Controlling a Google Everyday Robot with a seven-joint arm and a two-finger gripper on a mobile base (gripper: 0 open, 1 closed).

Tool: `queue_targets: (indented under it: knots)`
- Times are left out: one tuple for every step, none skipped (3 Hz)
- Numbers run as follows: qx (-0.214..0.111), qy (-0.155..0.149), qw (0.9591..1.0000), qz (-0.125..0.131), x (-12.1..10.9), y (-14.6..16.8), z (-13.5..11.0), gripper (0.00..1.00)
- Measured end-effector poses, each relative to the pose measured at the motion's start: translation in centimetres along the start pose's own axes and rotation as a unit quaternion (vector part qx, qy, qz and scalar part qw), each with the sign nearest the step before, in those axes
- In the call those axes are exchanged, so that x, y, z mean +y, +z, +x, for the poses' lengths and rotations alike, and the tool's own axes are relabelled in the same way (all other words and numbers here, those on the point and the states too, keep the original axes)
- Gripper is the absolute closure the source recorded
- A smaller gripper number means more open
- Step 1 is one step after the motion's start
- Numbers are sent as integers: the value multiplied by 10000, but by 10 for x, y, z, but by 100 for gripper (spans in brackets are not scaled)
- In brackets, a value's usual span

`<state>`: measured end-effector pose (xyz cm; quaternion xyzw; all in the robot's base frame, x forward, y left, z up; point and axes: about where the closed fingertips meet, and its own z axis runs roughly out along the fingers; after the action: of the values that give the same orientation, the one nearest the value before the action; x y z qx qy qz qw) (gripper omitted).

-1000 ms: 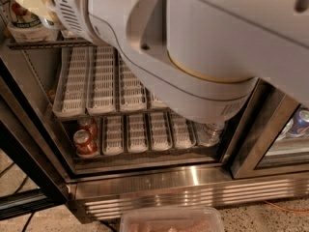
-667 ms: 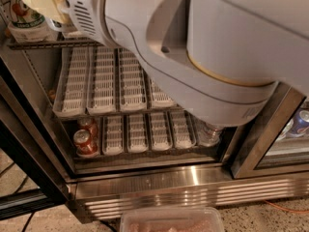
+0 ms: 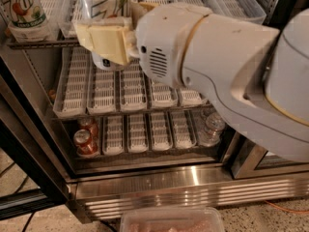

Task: Pick 7up can from top shelf of fridge

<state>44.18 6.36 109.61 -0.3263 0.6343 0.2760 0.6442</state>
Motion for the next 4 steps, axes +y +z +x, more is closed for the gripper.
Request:
queue_targets:
  knots:
    - [196, 187, 9994, -218, -8, -20, 21, 100]
    - [395, 229, 9978, -480, -14, -35, 34, 100]
    - [571, 366, 9939, -867, -5, -41, 43, 100]
    - [689, 535, 9836, -1576, 19, -38, 40, 100]
